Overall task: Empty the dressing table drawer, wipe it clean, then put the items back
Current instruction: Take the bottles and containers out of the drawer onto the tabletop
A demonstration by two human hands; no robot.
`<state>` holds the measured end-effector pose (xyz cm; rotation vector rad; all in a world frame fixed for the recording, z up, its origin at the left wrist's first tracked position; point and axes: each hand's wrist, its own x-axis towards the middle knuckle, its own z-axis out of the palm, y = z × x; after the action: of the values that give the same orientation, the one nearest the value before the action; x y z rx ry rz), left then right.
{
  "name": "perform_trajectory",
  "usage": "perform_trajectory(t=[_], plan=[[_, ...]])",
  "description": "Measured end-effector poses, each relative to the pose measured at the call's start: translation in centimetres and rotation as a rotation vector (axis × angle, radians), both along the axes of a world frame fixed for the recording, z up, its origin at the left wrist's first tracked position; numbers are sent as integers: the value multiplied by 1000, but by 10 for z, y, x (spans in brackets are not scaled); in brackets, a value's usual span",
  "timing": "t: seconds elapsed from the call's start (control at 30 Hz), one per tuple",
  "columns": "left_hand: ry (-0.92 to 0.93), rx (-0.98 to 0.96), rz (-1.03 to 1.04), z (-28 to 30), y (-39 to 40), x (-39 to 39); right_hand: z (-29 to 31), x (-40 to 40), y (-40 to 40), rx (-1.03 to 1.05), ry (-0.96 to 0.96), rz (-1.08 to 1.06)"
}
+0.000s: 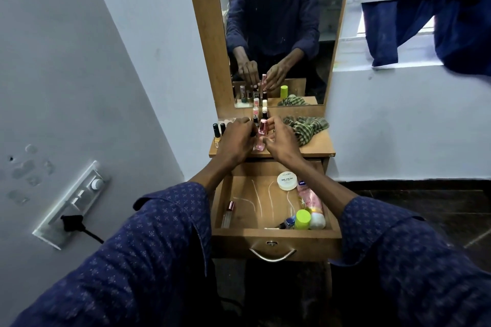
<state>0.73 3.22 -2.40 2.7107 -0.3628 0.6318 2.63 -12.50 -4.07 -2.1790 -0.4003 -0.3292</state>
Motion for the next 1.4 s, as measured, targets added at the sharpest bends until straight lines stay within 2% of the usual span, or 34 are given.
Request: perform_trajectory(t=[0.27,0.7,0.87,1.1,1.2,1.33,1.4], plan=[[-21,90,59,-8,0,13,-8,7,0,31,-27,-3],[-8,114,78,-3,4,5,-15,11,4,26,-33,-2],[1,85,69,-4,6,0,-18,8,1,19,-13,6],[-81,-13,44,-23,7,-25,-15,-16,-15,-51,5,11],[28,-78,-65,-39,7,-43,-13,-27,-30,-207,83,149],[302,-107,-175,-64,-1,-63,-11,-42,-54,-478,349,409],[459,-110,-206,-75,-9,-69,-11,-50,-64,-596,389,425]])
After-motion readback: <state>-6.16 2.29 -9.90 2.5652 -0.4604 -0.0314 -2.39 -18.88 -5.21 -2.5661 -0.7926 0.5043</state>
